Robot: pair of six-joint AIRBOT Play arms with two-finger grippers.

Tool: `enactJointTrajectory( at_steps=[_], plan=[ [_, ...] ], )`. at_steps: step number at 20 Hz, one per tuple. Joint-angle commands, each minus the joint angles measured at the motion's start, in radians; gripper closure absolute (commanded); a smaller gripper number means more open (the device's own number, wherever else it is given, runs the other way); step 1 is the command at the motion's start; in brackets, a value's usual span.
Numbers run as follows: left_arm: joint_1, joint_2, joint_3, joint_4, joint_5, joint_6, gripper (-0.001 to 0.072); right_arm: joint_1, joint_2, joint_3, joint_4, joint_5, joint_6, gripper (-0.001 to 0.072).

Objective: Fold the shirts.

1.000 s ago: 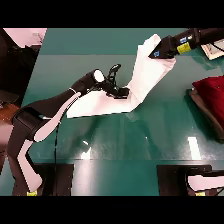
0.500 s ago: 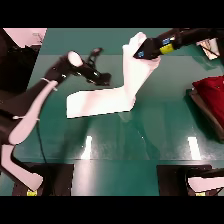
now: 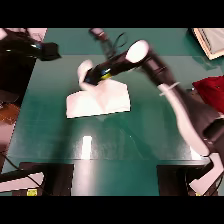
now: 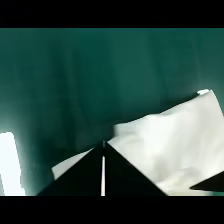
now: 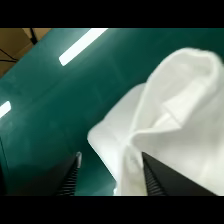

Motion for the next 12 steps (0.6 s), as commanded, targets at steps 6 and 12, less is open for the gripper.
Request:
enactJointTrajectory(
  at_steps=[6,12],
  plan=[
    [0.106,0.082,-0.003,0.012,-0.130,0.014,0.0683,-0.073,0.014,0.000,-0.084,0.192,-0.054,0.0038],
    [0.106,0.082,-0.003,0.007,-0.137,0.013,0.0683,-0.443,0.116,-0.275,-0.166,0.385,0.049,0.0040]
  ],
)
